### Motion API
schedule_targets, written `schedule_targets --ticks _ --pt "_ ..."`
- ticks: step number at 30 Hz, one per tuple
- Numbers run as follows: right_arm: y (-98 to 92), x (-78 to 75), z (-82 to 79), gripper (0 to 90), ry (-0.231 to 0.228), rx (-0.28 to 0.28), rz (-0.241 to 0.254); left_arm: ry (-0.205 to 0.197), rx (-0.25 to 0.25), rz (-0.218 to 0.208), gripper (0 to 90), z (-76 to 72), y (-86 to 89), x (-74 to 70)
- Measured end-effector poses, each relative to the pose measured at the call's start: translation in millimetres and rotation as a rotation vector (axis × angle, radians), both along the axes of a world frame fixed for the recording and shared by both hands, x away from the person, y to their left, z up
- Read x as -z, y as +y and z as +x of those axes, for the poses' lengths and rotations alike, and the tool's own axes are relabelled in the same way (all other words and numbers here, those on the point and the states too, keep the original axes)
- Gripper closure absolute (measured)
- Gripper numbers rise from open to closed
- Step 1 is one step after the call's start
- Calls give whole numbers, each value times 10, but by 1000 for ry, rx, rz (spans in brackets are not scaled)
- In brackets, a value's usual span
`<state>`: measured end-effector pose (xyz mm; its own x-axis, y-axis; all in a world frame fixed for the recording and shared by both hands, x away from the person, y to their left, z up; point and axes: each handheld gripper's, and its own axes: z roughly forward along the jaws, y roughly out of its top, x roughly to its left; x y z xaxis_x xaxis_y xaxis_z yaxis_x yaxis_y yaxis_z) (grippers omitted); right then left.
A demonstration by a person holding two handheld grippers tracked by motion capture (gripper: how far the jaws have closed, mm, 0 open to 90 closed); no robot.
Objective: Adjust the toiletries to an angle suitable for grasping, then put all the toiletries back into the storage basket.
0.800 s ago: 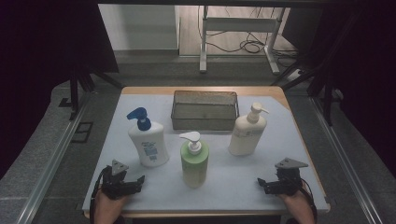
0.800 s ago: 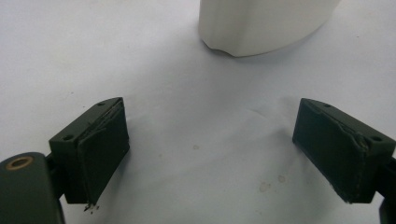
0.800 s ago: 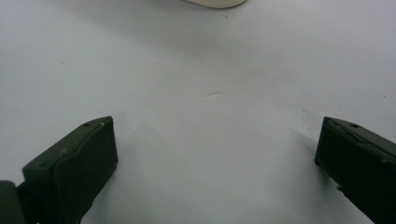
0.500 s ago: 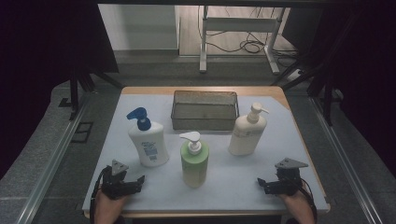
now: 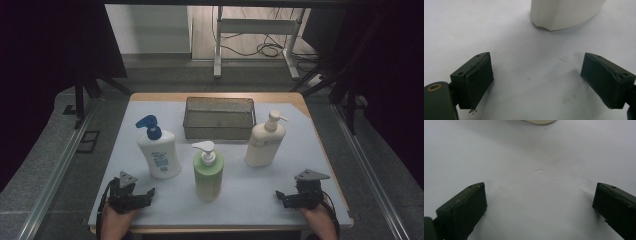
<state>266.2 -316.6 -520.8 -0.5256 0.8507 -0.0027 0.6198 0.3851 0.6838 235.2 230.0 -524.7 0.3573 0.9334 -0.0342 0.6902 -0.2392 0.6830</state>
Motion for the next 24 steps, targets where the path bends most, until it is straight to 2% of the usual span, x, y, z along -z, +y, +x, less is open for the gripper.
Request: schedule_targets --ticks 19,24 --pt "-3 -8 2 0 0 -3 1 -1 0 -1 104 -2 2 1" --pt "-23 -21 4 0 5 -12 26 -1 -1 -2 104 -4 1 2"
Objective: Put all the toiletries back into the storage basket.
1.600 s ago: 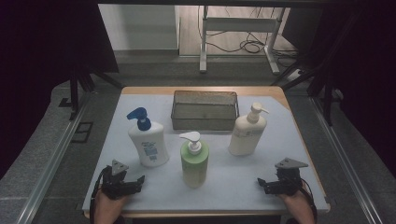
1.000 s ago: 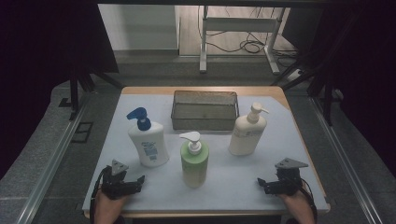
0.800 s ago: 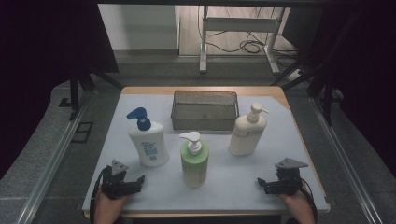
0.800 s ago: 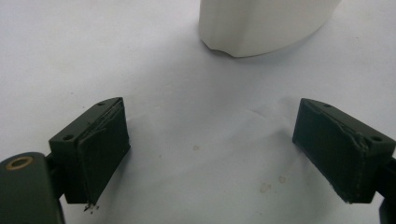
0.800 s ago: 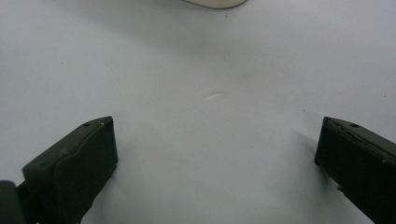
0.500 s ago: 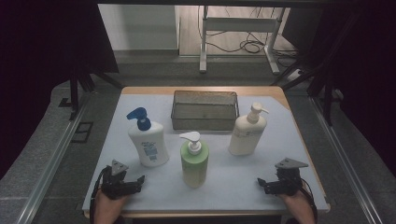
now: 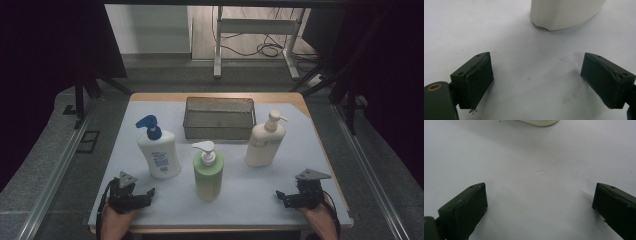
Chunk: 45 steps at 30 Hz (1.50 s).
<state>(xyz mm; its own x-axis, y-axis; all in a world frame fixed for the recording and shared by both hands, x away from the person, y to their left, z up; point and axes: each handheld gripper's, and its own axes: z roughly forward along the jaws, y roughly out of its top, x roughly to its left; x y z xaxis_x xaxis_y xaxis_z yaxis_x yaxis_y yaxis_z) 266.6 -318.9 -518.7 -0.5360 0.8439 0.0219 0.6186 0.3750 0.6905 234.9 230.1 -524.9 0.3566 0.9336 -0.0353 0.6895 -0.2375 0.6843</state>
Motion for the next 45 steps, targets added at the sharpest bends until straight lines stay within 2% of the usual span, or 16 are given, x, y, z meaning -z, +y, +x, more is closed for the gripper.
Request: schedule_targets --ticks 7,11,18,20,25,32,35,36,38,41,45 --pt "-13 -24 2 3 -14 -8 2 -1 0 -1 104 -1 0 1" --pt "-15 -68 2 43 -31 -17 16 -2 -1 0 104 -3 -1 2" --pt "-28 -109 47 59 -18 -35 20 -1 -4 -2 104 -2 -2 1" --pt "-26 -133 75 59 -21 -47 35 -1 -5 0 104 -1 -4 0" --pt "-31 -181 125 59 -35 -54 33 2 -6 4 105 -2 -7 -3" --pt "-86 -292 256 59 -85 -49 55 3 -4 7 106 -1 -7 -4" --pt "-90 -318 301 62 -88 -45 55 2 -3 9 106 -2 -8 -3" --pt "-90 -338 351 93 -91 -39 51 1 -3 9 106 -2 -9 -3" --pt "-85 -344 379 104 -86 -33 44 1 -3 9 105 -2 -9 -2" --pt "-74 -342 508 135 -61 11 31 -4 -4 5 104 -3 -11 3" --pt "-63 -322 632 147 -42 27 25 -9 1 2 103 -4 -5 7"
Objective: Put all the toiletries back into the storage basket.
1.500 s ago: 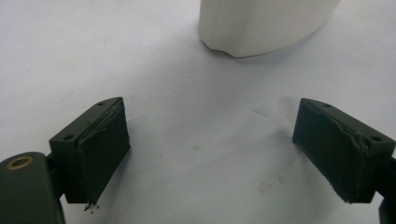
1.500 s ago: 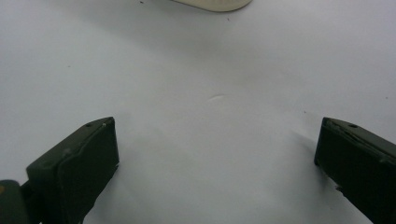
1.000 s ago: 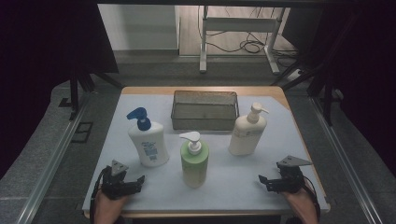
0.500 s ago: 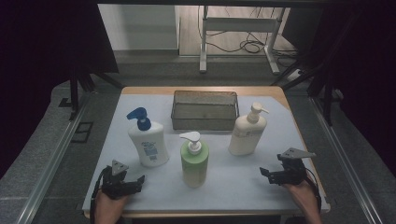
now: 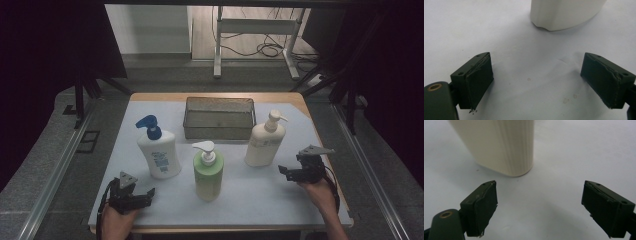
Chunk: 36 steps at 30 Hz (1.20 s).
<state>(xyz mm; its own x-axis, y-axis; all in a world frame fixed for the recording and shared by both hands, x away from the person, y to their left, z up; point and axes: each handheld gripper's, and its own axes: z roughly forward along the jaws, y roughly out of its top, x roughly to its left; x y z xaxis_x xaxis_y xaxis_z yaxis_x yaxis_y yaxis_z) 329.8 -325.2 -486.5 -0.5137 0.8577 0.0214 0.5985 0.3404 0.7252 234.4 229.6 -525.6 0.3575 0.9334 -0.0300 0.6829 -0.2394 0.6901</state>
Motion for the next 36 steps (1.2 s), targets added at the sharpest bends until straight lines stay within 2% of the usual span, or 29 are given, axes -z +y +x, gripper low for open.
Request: schedule_targets --ticks 2,5,6,11,12,13,16,17,18,19,20,23,29,31,33,34,36 --pt "4 6 28 161 3 3 -3 -1 2 1 103 0 3 1" --pt "1 32 147 265 8 13 -8 -4 1 0 103 -1 3 4" --pt "1 32 147 265 8 13 -8 -4 1 0 103 -1 3 4" --pt "-3 53 273 394 30 26 -3 -5 1 -2 103 -2 4 6" --pt "4 54 311 446 36 29 -5 -6 1 -2 103 -3 4 6" --pt "4 54 311 446 36 29 -5 -6 1 -2 103 -3 4 6" --pt "8 63 360 524 53 24 6 -4 3 2 103 -4 8 5" --pt "9 77 392 580 66 12 21 -4 3 2 103 -4 8 5" --pt "9 77 392 580 66 12 21 -4 3 2 103 -4 8 5" --pt "19 94 414 656 75 12 24 -4 3 2 103 -4 8 5" --pt "19 94 414 656 75 12 24 -4 3 2 103 -4 8 5" --pt "55 127 456 782 75 -5 28 -5 3 2 103 -4 8 6" --pt "127 178 538 889 100 -20 27 -5 3 1 103 -5 8 6" --pt "132 191 553 894 101 -21 26 -5 3 1 103 -5 9 6" --pt "135 209 580 898 110 -8 42 -5 3 1 103 -5 8 6" --pt "131 226 609 899 118 -7 67 -5 3 1 103 -5 9 6" --pt "131 228 619 899 116 -4 73 -5 3 1 103 -5 9 6"
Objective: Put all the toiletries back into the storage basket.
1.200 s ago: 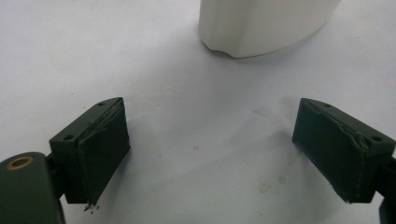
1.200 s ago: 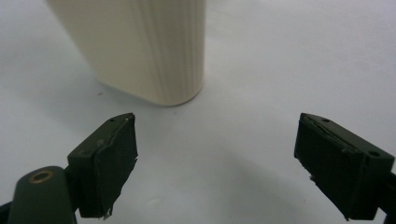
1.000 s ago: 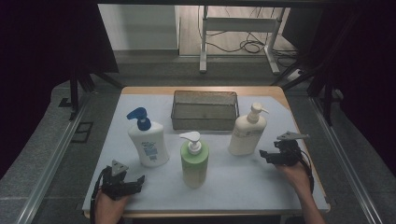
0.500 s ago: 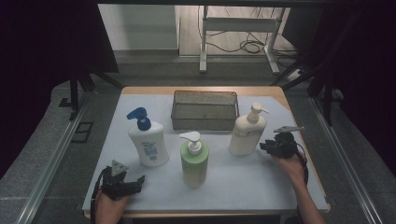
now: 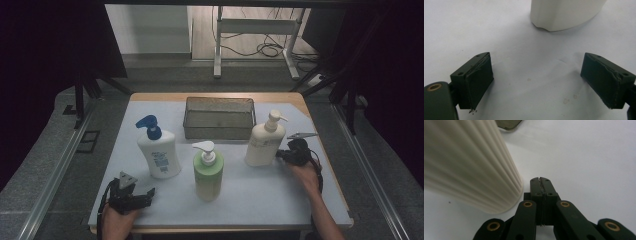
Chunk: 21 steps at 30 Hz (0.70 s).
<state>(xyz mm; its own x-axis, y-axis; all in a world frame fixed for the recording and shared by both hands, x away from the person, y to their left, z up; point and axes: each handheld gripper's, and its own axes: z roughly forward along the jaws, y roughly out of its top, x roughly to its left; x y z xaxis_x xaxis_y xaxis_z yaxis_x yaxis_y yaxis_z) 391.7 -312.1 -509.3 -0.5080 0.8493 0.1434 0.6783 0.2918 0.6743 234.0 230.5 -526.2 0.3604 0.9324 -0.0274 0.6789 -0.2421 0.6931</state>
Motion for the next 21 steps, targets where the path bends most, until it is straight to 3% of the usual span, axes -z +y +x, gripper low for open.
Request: schedule_targets --ticks 10,21 --pt "83 8 87 900 -18 -41 2 0 0 0 103 0 0 0" --pt "64 13 43 900 -17 -66 1 0 0 0 103 0 0 0"
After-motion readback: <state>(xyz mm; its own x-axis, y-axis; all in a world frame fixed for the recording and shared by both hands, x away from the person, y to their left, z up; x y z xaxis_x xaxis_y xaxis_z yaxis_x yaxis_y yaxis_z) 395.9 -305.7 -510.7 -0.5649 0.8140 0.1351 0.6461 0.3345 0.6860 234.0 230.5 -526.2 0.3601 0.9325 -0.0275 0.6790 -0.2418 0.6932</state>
